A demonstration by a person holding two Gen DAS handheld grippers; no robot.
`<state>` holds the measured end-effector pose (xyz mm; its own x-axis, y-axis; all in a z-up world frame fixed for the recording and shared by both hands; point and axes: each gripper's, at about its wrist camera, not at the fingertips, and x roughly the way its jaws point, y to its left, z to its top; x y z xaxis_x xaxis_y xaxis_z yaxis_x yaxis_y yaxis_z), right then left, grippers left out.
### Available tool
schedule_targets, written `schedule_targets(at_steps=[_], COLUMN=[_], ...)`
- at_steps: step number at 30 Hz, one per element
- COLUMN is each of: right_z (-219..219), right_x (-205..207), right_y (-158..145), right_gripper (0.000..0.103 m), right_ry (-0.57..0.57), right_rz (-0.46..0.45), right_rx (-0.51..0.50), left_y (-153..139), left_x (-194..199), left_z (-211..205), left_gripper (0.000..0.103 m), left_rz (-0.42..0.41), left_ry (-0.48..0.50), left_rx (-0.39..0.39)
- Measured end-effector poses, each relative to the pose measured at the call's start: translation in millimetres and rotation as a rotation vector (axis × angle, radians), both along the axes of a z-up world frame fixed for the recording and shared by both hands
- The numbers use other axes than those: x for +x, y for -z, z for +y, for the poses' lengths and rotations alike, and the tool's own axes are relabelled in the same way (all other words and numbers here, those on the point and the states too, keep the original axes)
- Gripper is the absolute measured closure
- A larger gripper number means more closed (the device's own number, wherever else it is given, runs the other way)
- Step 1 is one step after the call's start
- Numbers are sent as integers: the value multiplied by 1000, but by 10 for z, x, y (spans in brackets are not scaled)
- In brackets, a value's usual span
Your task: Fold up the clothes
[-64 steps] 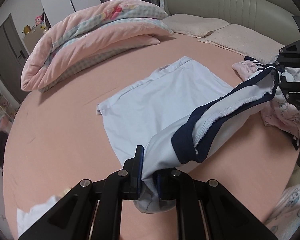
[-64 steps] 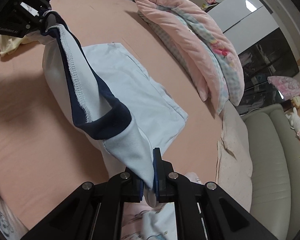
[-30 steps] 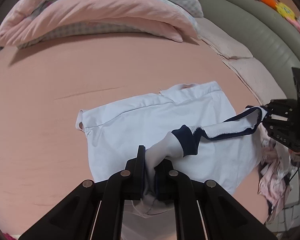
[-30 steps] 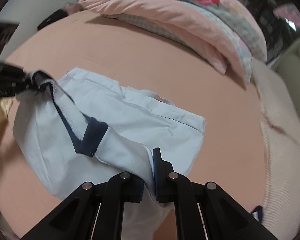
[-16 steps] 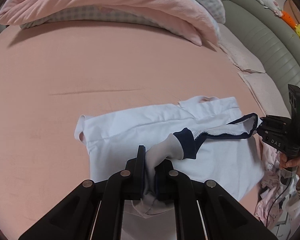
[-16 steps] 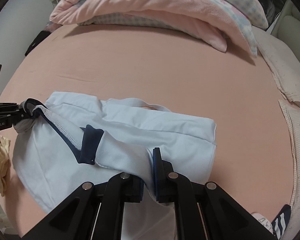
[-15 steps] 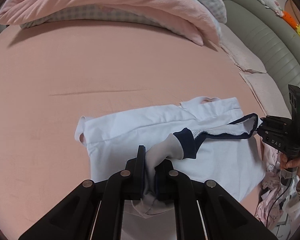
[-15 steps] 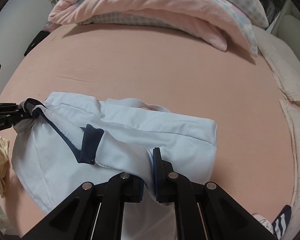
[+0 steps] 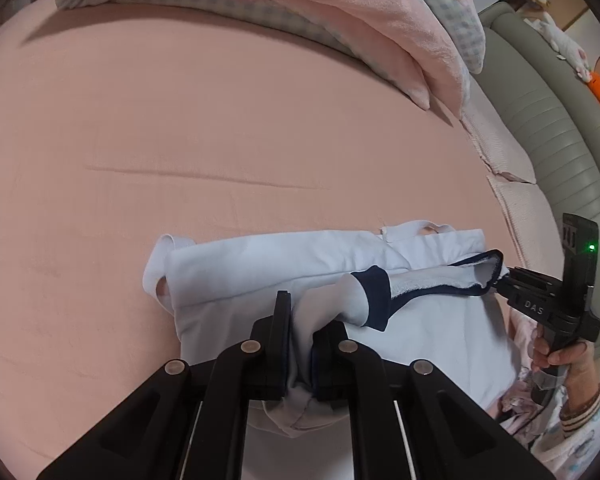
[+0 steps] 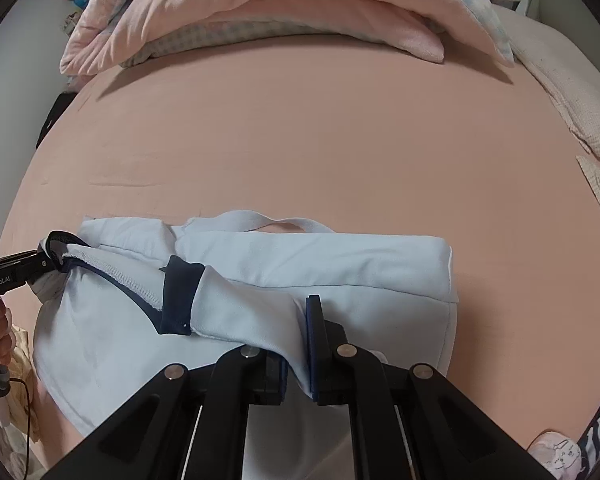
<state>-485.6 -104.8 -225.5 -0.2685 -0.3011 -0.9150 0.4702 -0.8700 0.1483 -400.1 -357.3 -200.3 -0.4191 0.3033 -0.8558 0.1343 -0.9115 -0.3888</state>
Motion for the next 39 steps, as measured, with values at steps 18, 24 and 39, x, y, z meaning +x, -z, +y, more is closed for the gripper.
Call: schedule_targets(at_steps=[18, 24, 39], right_z=[176, 234, 182], right_x=[185, 283, 638], right_y=[-453, -664, -1016], right_gripper=[31, 31, 30], right_ry=[126, 162, 169], right_rz=[87, 121, 161], right_rx=[-16, -15, 51], left_y=[-402, -626, -826], left_x=[30, 158, 685], left_z=[-358, -360, 39], left_gripper=[16, 16, 16], left_rz=[25, 73, 86], left_ry=[-208, -222, -141], left_rx=[6, 31, -76])
